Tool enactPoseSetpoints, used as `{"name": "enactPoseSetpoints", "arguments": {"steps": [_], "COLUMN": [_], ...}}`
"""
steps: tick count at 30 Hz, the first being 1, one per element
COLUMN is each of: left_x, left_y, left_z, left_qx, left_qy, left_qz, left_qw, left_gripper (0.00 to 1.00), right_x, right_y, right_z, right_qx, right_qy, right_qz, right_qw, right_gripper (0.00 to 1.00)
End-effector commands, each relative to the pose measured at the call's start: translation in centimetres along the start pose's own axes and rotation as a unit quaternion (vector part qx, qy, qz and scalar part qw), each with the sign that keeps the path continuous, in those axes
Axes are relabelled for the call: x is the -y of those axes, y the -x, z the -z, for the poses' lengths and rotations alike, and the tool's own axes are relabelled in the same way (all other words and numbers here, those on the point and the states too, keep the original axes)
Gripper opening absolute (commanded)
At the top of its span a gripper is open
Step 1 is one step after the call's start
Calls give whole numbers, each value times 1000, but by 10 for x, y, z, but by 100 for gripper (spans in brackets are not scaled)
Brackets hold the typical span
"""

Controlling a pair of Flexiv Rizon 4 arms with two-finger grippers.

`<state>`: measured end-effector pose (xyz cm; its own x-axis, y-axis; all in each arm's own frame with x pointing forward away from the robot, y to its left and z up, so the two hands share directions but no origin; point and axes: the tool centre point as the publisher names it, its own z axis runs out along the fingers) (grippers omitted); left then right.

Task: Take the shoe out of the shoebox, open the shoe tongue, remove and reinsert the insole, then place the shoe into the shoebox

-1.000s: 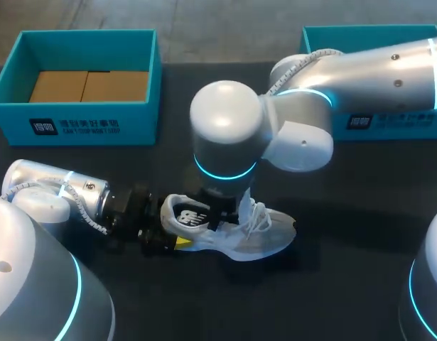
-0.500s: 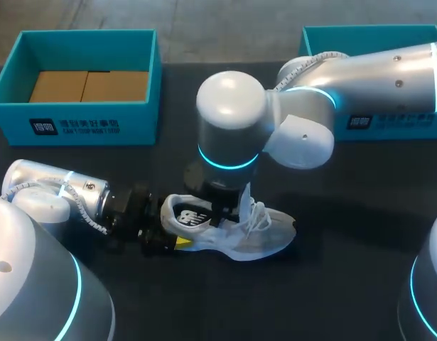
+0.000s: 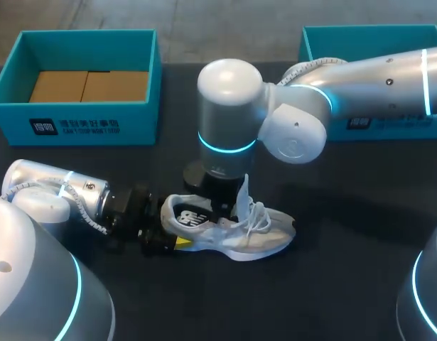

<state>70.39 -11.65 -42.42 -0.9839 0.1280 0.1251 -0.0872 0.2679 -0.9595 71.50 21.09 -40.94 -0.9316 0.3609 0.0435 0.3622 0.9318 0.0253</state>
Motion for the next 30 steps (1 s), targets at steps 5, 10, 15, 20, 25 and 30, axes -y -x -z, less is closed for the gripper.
{"name": "enactPoseSetpoints", "arguments": {"steps": [5, 10, 15, 20, 25, 30], "left_x": [-1, -1, -1, -1, -1, -1], "left_y": [2, 2, 2, 2, 2, 2], "left_z": [0, 0, 0, 0, 0, 0], "left_qx": [-1, -1, -1, -1, -1, -1], "left_qy": [1, 1, 1, 1, 1, 1], "left_qz": [0, 0, 0, 0, 0, 0], "left_qw": [1000, 1000, 1000, 1000, 1000, 1000], "left_gripper": [0, 0, 0, 0, 0, 0], "right_x": [0, 1, 3, 7, 12, 18], "right_y": [-19, -27, -31, -37, -41, -45], "right_z": [-21, -27, -29, -20, -1, 14], "right_qx": [-28, -45, -49, -32, 0, 26], "right_qy": [-17, -23, -24, -4, 32, 68], "right_qz": [9, 20, 26, 21, 13, 3], "right_qw": [999, 999, 998, 999, 999, 997], "right_gripper": [25, 16, 0, 0, 0, 0]}}
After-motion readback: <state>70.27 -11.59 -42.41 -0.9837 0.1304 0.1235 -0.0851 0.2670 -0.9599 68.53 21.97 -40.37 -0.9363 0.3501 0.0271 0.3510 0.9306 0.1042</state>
